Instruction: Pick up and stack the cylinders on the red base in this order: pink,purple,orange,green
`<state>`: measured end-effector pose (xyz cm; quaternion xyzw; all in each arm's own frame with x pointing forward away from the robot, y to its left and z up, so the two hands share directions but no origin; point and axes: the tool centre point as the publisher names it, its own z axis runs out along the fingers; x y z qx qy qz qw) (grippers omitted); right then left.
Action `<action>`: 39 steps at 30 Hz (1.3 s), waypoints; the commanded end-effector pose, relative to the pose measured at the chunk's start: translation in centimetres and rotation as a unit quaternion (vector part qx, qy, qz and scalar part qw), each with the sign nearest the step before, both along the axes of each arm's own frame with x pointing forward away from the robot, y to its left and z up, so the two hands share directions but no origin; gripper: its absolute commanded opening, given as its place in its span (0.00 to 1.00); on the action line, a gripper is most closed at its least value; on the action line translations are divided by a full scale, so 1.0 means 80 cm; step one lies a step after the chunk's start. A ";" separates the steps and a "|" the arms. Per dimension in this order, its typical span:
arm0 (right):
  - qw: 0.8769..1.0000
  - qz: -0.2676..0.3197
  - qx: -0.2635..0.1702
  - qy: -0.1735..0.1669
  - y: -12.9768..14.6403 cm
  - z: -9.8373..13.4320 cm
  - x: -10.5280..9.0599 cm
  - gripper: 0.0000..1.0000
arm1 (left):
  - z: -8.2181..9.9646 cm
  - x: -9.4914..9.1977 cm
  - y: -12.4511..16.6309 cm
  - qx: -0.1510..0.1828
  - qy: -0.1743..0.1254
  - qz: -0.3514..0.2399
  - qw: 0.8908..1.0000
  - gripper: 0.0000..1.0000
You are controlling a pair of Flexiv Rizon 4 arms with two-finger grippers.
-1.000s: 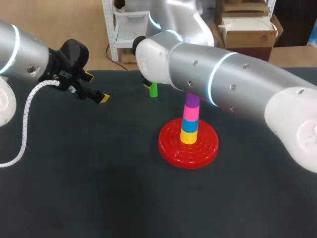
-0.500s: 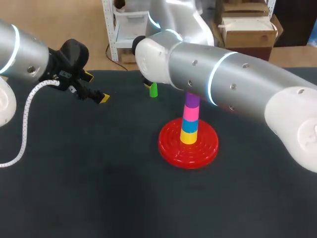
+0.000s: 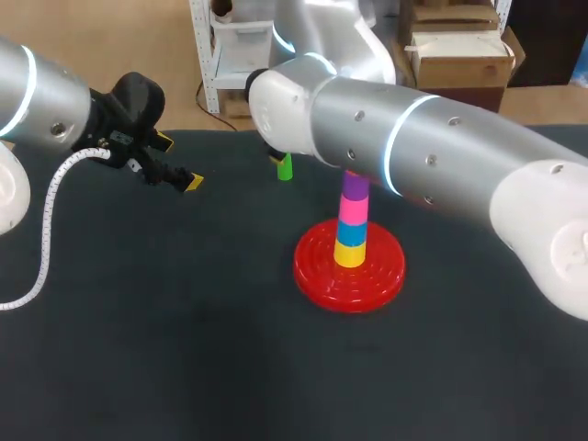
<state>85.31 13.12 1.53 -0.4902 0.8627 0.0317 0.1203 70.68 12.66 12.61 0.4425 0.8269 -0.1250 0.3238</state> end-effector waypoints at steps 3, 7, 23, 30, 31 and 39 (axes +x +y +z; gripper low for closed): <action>0.976 -0.006 -0.184 0.118 0.005 0.010 0.011 0.00 | 0.000 0.000 0.000 0.000 0.000 0.000 1.000 1.00; 0.982 0.023 -0.161 0.094 0.011 0.056 -0.001 0.00 | 0.000 0.000 0.000 0.000 0.000 0.000 1.000 1.00; 0.994 0.078 -0.064 -0.031 -0.046 0.245 -0.104 0.00 | 0.000 0.000 0.000 0.000 0.000 0.000 1.000 1.00; 0.997 0.035 -0.012 -0.067 -0.082 0.283 -0.150 0.00 | 0.000 0.000 0.000 0.000 0.000 0.000 1.000 1.00; 0.997 0.030 -0.003 -0.073 -0.085 0.288 -0.156 0.00 | 0.000 0.000 0.000 0.000 0.000 0.000 1.000 1.00; 0.993 0.001 0.031 -0.113 -0.102 0.309 -0.197 0.00 | 0.000 0.000 0.000 0.000 0.000 0.000 1.000 1.00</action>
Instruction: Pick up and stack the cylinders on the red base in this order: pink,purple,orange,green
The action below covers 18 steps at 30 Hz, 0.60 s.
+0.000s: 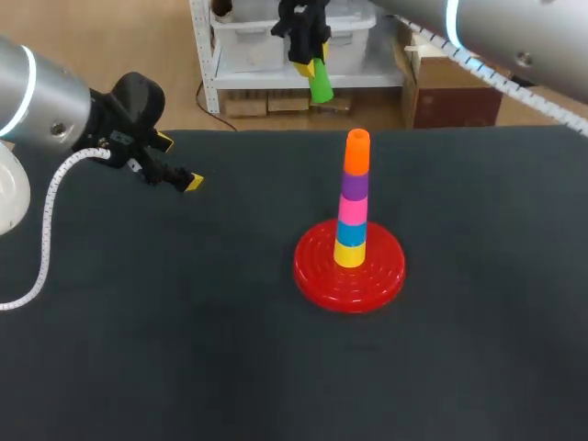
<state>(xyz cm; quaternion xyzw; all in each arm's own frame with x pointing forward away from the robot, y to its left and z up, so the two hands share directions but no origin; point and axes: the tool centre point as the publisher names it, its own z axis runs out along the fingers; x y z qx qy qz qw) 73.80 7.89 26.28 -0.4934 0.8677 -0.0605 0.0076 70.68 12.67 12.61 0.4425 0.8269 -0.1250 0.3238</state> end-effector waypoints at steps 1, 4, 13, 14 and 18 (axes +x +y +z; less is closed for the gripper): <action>0.971 0.020 0.169 -0.169 -0.038 0.000 -0.057 0.00 | 0.000 0.000 0.000 0.000 0.000 0.000 1.000 1.00; 0.964 0.005 0.191 -0.183 -0.042 0.001 -0.064 0.00 | 0.000 0.000 0.000 0.000 0.000 0.000 1.000 1.00; 0.950 -0.026 0.229 -0.212 -0.051 0.006 -0.071 0.00 | 0.000 0.000 0.000 0.000 0.000 0.000 1.000 1.00; 0.949 -0.028 0.232 -0.213 -0.052 0.008 -0.071 0.00 | 0.000 0.000 0.000 0.000 0.000 0.000 1.000 1.00; 0.944 -0.029 0.248 -0.214 -0.053 0.016 -0.073 0.00 | 0.000 0.000 0.000 0.000 0.000 0.000 1.000 1.00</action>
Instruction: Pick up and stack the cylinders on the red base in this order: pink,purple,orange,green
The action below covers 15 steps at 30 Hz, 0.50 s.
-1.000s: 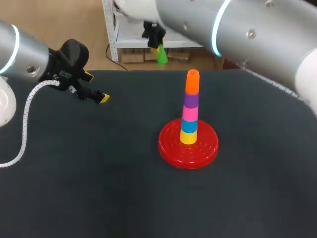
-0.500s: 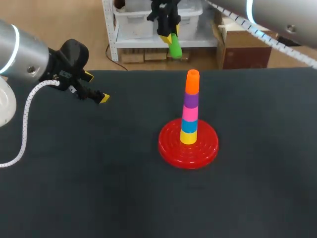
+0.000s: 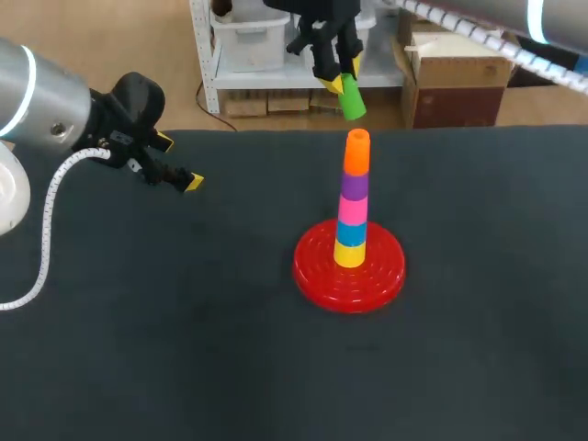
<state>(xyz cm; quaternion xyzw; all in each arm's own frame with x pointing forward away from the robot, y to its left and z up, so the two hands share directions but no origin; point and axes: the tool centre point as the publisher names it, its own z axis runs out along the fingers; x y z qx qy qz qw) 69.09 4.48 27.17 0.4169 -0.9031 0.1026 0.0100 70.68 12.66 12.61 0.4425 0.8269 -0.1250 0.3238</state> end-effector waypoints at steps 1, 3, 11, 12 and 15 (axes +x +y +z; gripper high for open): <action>0.932 0.063 0.275 -0.227 -0.010 0.006 -0.016 0.00 | 0.000 0.000 0.000 0.000 0.000 0.000 1.000 1.00; 0.931 0.064 0.282 -0.224 -0.009 0.008 -0.018 0.00 | 0.000 0.000 0.000 0.000 0.000 0.000 1.000 1.00; 0.927 0.065 0.305 -0.207 -0.006 0.012 -0.029 0.00 | 0.000 0.000 0.000 0.000 0.000 0.000 1.000 1.00; 0.927 0.064 0.308 -0.204 -0.005 0.012 -0.032 0.00 | 0.000 0.000 0.000 0.000 0.000 0.000 1.000 1.00; 0.927 0.064 0.313 -0.197 -0.003 0.012 -0.038 0.00 | 0.000 0.000 0.000 0.000 0.000 0.000 1.000 1.00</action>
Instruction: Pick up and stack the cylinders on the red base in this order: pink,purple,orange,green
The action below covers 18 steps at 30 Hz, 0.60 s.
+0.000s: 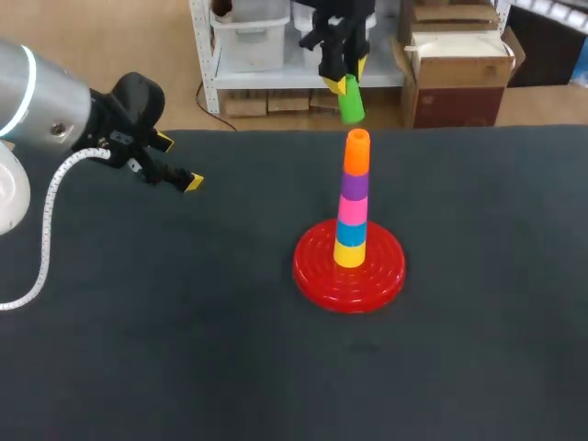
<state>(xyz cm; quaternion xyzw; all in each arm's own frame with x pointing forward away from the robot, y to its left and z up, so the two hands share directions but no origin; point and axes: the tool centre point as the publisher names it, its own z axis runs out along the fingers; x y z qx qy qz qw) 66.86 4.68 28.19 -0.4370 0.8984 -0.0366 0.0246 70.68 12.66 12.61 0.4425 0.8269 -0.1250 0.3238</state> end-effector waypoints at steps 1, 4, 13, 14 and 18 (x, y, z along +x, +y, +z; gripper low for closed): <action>0.949 0.030 0.248 -0.191 -0.005 -0.001 -0.012 0.00 | 0.000 0.000 0.000 0.000 0.000 0.000 1.000 1.00; 0.950 0.029 0.248 -0.188 -0.009 0.002 -0.017 0.00 | 0.000 0.000 0.000 0.000 0.000 0.000 1.000 1.00; 0.950 0.021 0.249 -0.187 -0.021 0.014 -0.027 0.00 | 0.000 0.000 0.000 0.000 0.000 0.000 1.000 1.00; 0.950 0.022 0.250 -0.185 -0.021 0.015 -0.029 0.00 | 0.000 0.000 0.000 0.000 0.000 0.000 1.000 1.00; 0.953 0.026 0.248 -0.169 -0.020 0.012 -0.031 0.00 | 0.000 0.000 0.000 0.000 0.000 0.000 1.000 1.00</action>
